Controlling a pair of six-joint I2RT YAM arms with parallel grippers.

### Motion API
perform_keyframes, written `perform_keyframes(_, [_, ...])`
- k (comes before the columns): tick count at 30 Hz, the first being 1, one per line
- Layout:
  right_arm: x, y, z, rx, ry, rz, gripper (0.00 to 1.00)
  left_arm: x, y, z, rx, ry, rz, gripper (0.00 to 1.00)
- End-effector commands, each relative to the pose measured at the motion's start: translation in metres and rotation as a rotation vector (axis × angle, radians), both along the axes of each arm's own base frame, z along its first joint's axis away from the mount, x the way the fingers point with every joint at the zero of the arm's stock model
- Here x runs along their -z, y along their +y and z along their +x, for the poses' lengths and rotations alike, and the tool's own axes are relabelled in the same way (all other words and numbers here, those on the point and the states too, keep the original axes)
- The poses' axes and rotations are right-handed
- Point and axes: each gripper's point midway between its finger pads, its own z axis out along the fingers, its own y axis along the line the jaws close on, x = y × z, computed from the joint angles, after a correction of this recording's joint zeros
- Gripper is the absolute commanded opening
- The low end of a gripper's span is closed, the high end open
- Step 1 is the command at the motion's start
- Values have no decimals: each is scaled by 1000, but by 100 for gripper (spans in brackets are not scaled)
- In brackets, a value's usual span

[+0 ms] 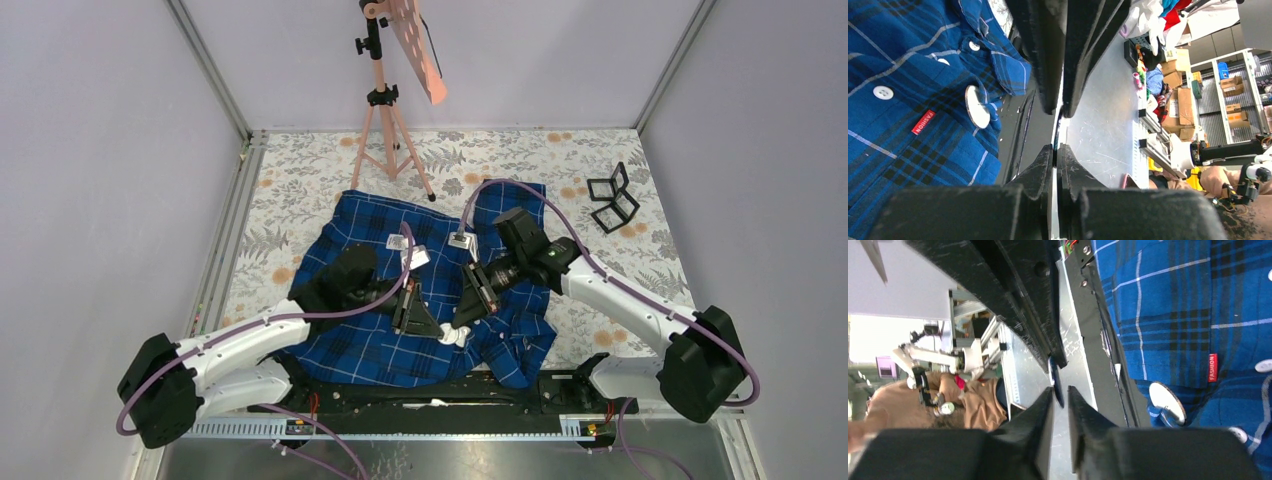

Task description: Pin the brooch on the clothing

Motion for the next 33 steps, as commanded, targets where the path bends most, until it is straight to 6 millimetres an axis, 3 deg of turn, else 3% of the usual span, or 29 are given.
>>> perform_keyframes(1, [-12,5,18,81,-140,-1,33,-36,-7,13,-63,-130,-139,0])
perform_keyframes(6, [-24,11,51,336,-241,66,62,-42,-1,43,-304,-155,-172,0])
perform_keyframes(10, [-46,17,71,518,-260,258,69,-53,8,66,-477,-164,-238,0])
perform_keyframes(18, [-72,27,74,566,-163,501,66,-71,15,75,-583,-113,-371,0])
perform_keyframes(24, [-79,28,72,551,-138,549,65,-64,16,72,-578,-102,-358,0])
perform_keyframes(31, [-78,26,66,530,-149,540,66,-71,26,77,-638,-119,-380,0])
perform_keyframes(33, [-75,27,66,526,-150,522,60,-72,26,77,-638,-123,-378,0])
